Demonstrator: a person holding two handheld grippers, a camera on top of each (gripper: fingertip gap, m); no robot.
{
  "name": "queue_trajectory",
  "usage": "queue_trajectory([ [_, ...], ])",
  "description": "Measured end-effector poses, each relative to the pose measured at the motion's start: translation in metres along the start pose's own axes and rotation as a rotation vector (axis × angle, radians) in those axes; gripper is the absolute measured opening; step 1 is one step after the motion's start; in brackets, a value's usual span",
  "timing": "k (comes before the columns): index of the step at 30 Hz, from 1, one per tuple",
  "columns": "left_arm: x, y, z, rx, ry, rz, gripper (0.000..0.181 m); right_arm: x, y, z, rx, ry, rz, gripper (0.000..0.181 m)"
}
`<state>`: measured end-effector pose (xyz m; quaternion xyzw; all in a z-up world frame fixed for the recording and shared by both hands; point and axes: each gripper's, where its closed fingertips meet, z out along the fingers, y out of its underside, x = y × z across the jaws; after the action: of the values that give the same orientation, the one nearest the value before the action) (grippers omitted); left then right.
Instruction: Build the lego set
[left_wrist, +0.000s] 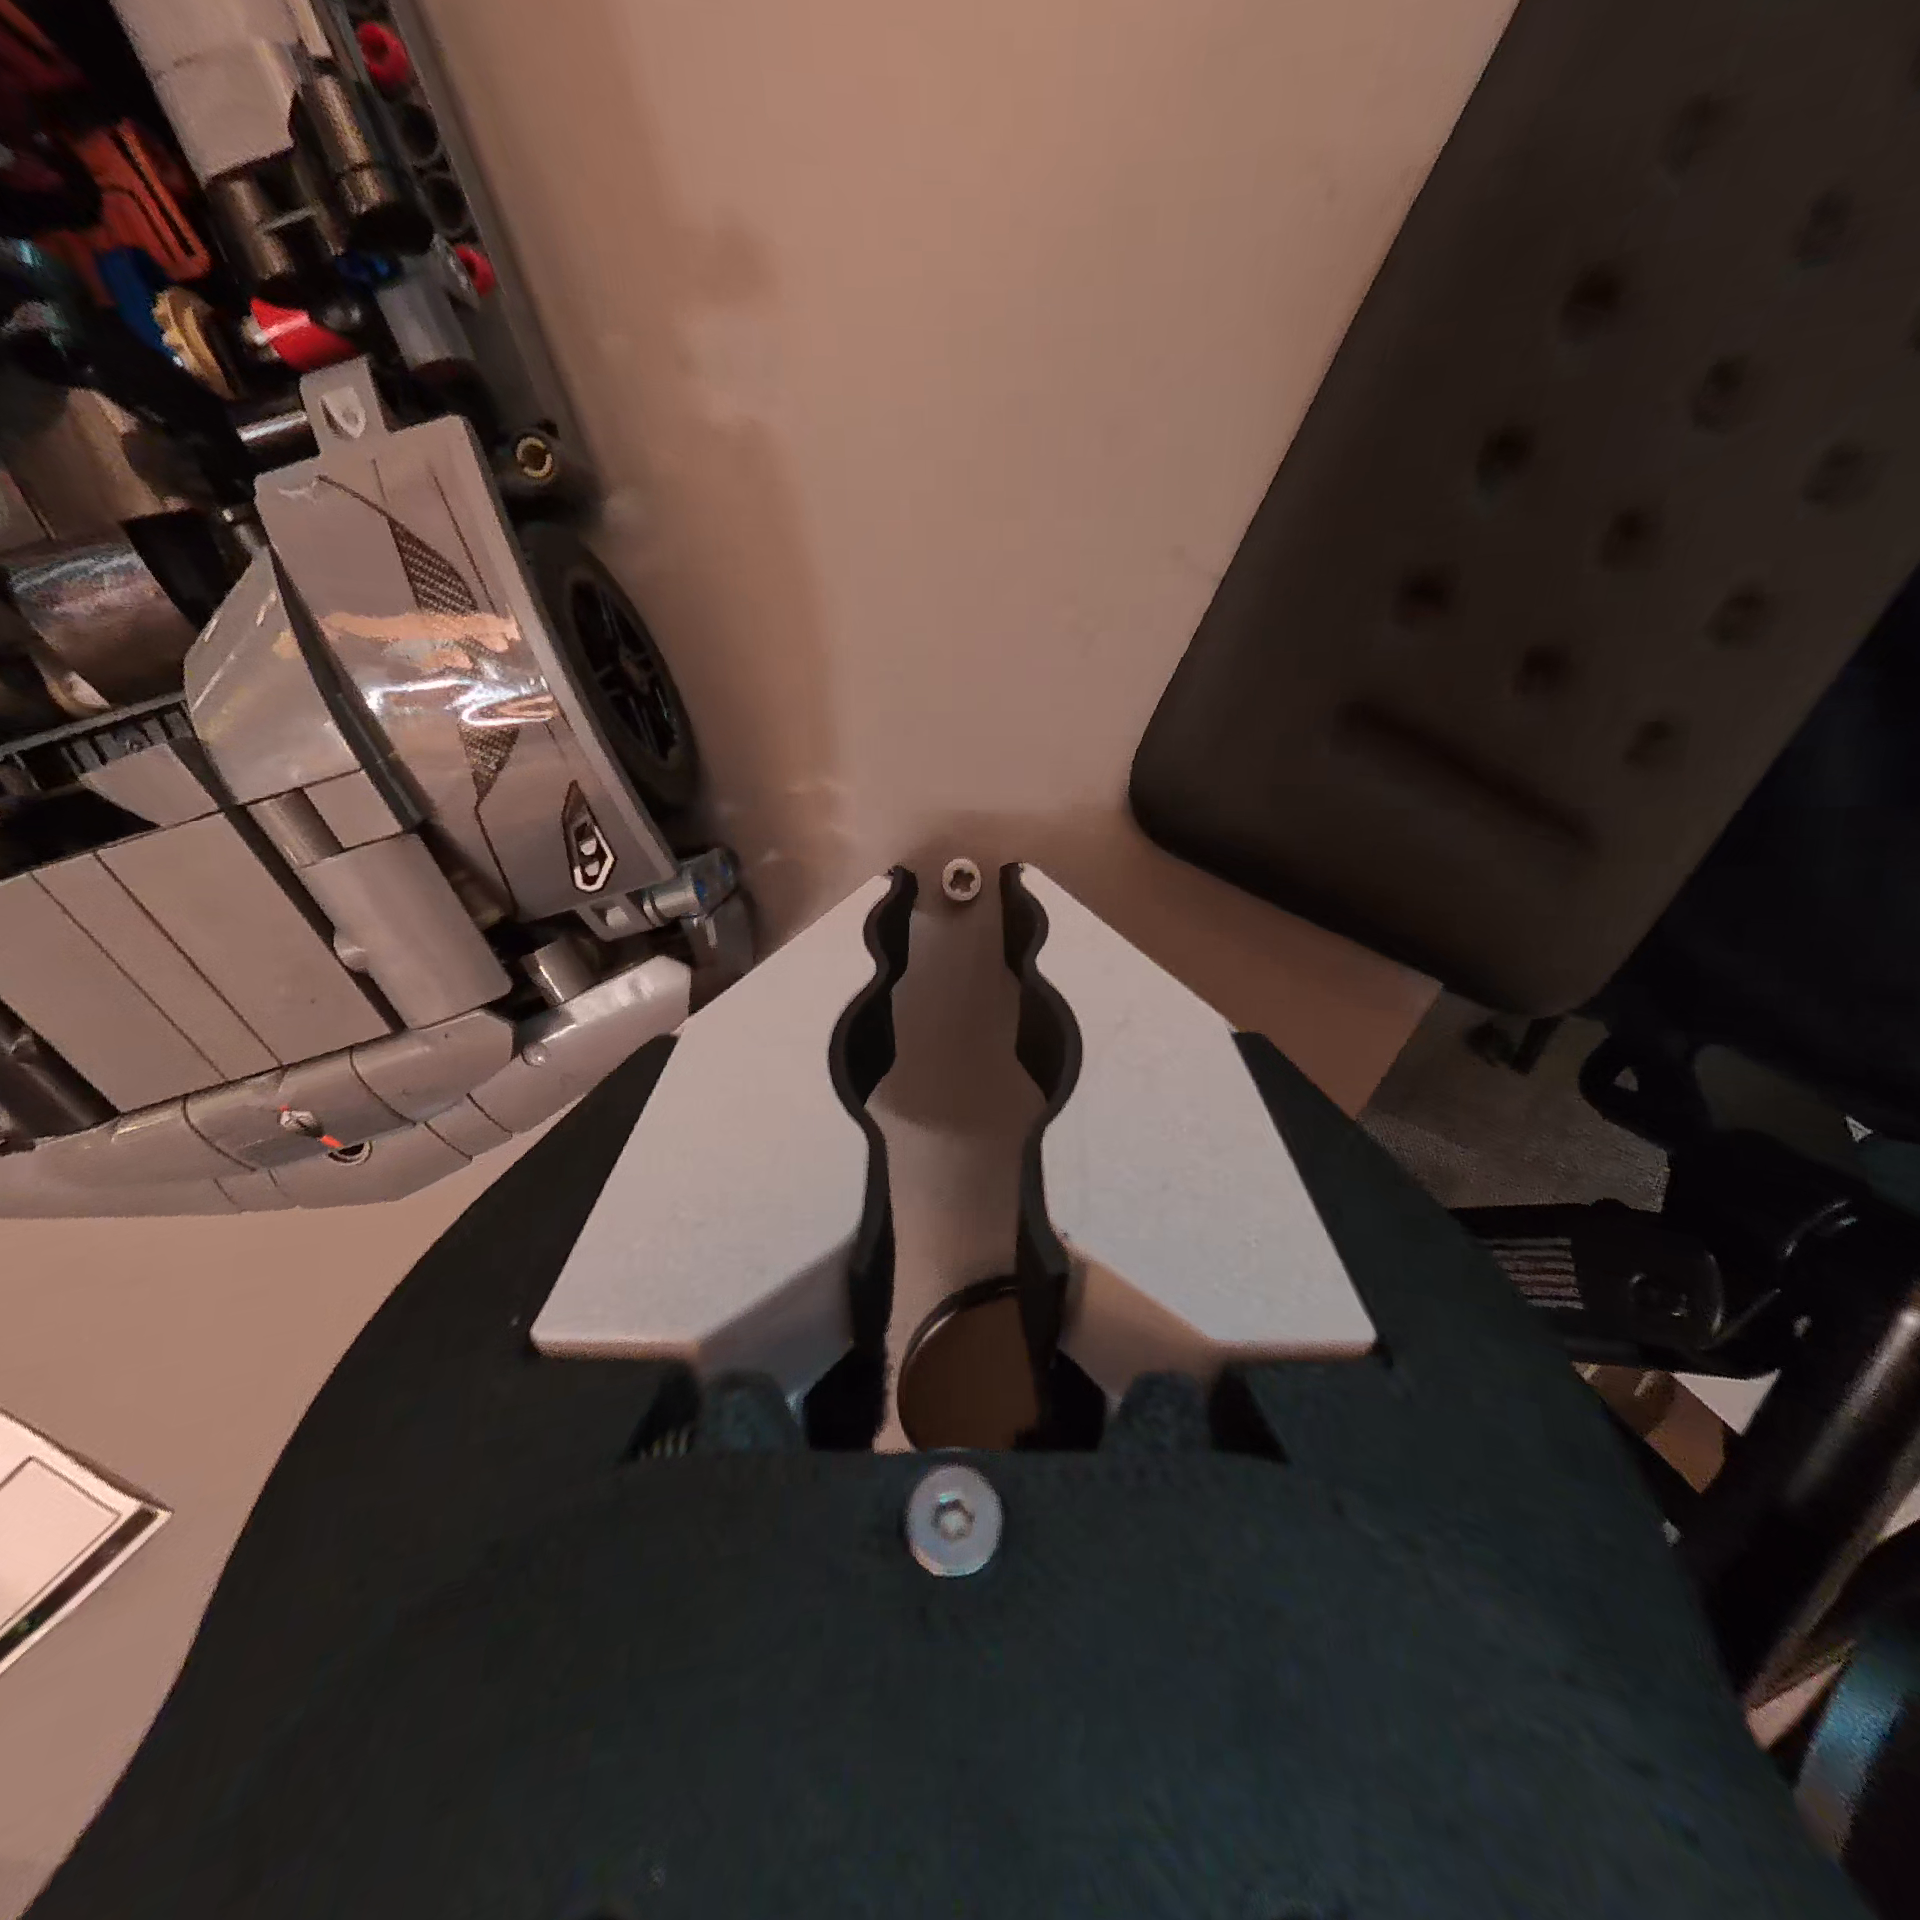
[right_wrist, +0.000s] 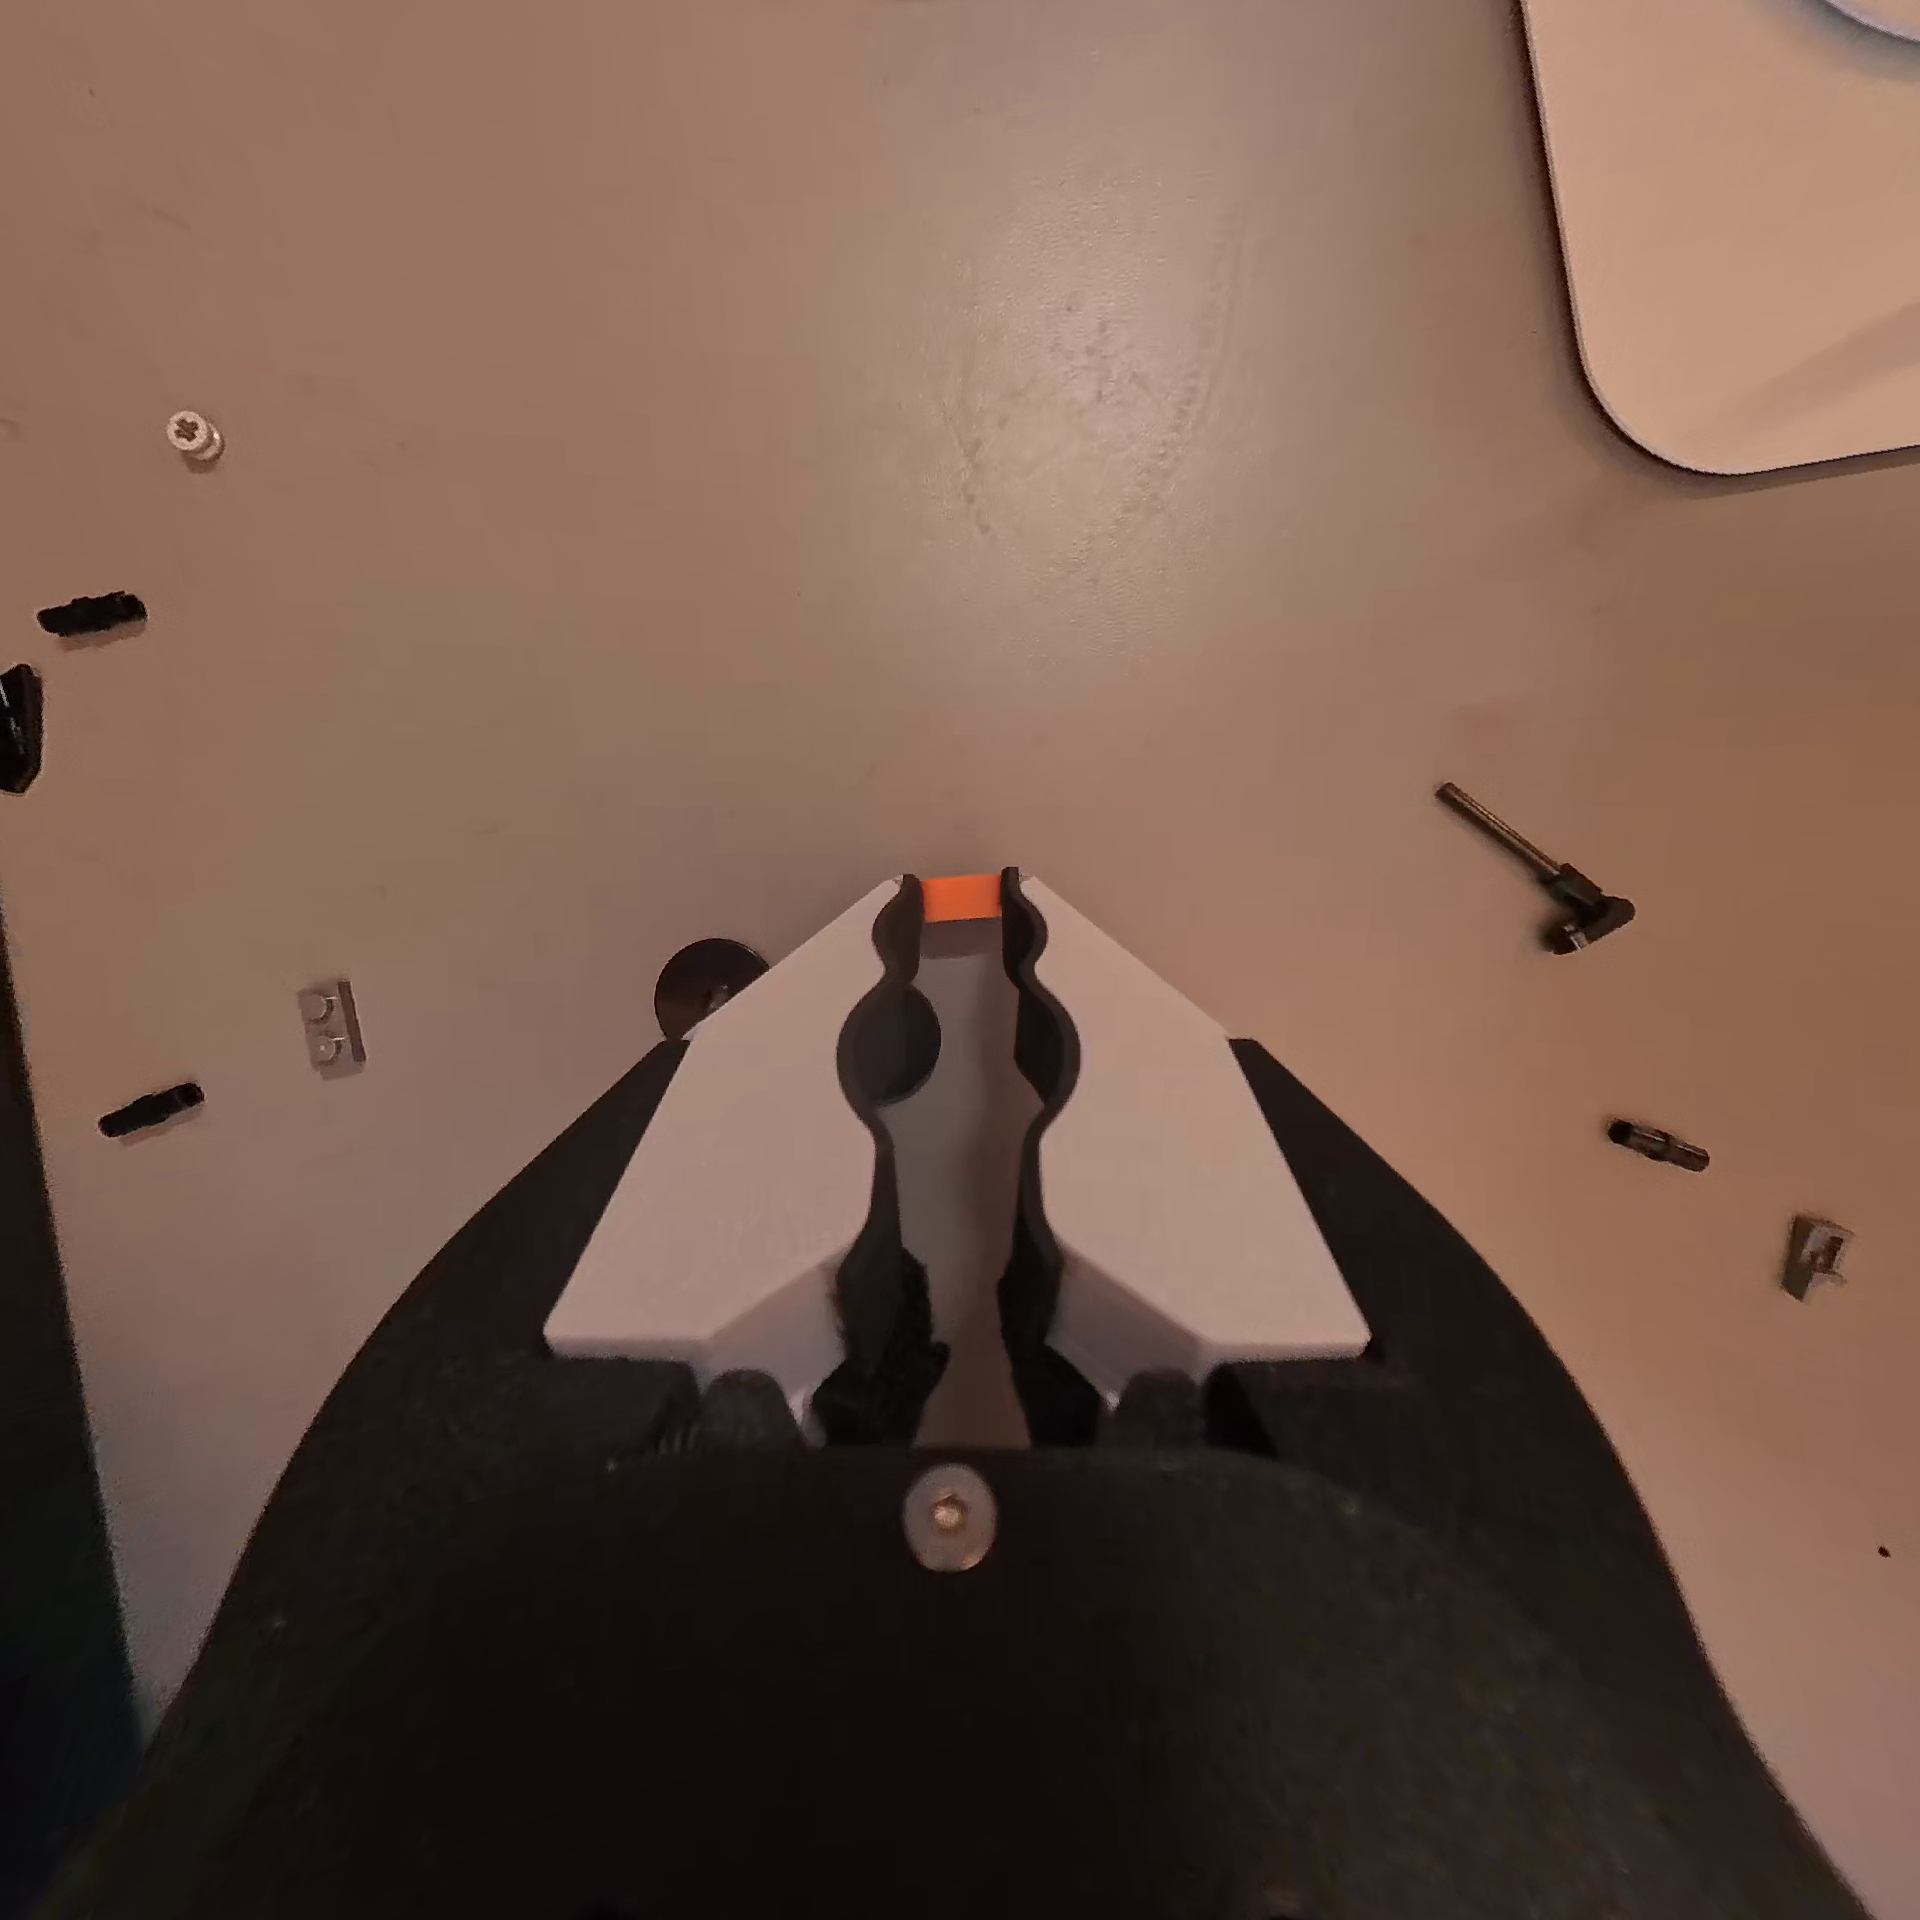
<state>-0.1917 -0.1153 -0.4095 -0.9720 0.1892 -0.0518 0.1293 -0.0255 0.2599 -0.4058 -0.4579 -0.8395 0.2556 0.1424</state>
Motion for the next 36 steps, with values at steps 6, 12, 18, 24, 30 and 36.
queue_trajectory([
  [6,0.001,-0.002,0.001,-0.002,0.005,0.024,0.005,-0.002,-0.001,0.001,-0.003,0.003,-0.003,0.012],
  [12,0.0,-0.02,-0.01,0.036,-0.022,0.066,0.005,0.002,0.001,-0.009,0.018,0.02,0.02,0.012],
  [18,0.011,-0.135,-0.032,0.187,-0.025,0.19,0.005,0.013,0.015,-0.037,0.054,0.067,0.069,0.013],
  [24,0.045,-0.259,0.0,0.287,0.076,0.329,0.005,0.011,0.04,-0.056,0.062,0.08,0.141,0.013],
  [30,0.042,-0.335,0.052,0.27,0.07,0.385,0.004,-0.001,0.055,-0.051,0.02,0.068,0.128,0.013],
  [36,0.033,-0.363,0.1,0.229,0.088,0.366,0.004,-0.018,0.053,-0.035,0.011,0.008,0.102,0.013],
])
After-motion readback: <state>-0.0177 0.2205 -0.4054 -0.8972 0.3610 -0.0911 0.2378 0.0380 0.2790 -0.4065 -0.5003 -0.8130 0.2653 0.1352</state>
